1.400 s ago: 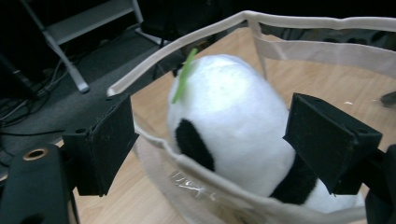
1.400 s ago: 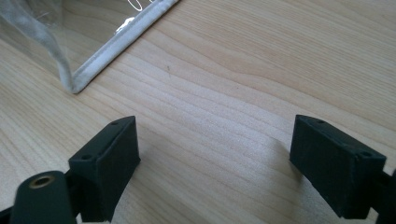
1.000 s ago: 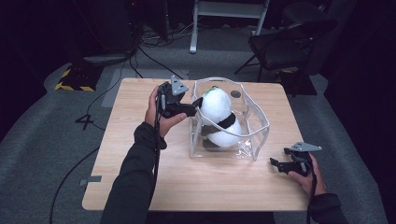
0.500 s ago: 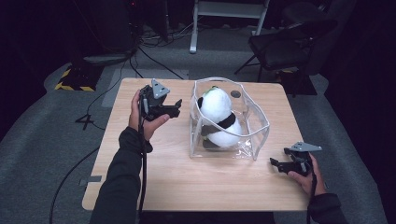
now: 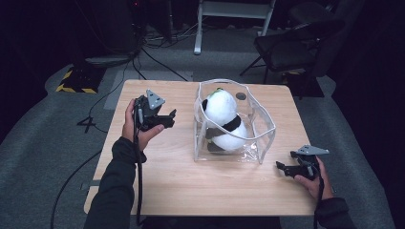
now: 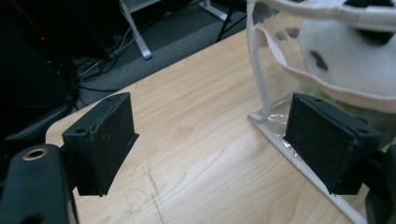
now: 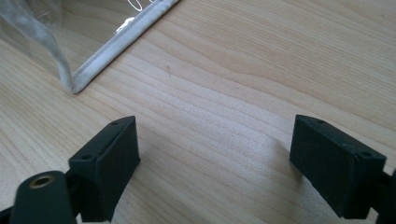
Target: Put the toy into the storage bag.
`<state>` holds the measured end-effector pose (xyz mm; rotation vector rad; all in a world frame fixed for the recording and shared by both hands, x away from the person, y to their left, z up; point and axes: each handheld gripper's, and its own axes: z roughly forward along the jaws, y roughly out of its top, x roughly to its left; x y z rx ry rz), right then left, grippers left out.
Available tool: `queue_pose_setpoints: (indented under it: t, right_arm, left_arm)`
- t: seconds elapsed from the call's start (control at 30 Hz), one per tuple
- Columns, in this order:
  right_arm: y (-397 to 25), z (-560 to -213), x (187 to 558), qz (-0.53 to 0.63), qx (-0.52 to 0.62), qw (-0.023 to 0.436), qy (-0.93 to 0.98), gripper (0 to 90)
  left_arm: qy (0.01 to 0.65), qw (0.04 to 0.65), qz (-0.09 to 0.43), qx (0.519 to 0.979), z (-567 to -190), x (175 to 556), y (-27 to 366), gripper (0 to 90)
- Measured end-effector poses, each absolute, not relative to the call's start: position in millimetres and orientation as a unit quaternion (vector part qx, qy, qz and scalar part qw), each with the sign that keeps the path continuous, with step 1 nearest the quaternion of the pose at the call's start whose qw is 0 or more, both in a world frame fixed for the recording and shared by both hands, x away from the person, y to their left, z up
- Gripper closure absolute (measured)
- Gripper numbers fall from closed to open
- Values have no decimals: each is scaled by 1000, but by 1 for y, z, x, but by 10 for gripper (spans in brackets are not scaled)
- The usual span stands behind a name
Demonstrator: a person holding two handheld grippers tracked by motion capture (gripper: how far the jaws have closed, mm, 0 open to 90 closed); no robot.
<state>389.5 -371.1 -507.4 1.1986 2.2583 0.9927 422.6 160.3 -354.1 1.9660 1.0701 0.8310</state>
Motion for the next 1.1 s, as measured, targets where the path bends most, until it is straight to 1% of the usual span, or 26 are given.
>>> queue_pose_setpoints:
  t: [0.33, 0.6, 1.1]
  right_arm:
    - [-371, -507, 390, 355, 428, 198, 807, 156]
    - [-371, -507, 390, 355, 428, 198, 807, 156]
    - [-371, -507, 390, 355, 428, 198, 807, 156]
  left_arm:
    - [424, 347, 325, 771, -367, 420, 170, 160]
    - [419, 321, 325, 785, -376, 418, 173, 161]
    - [420, 296, 321, 796, -395, 409, 180, 160]
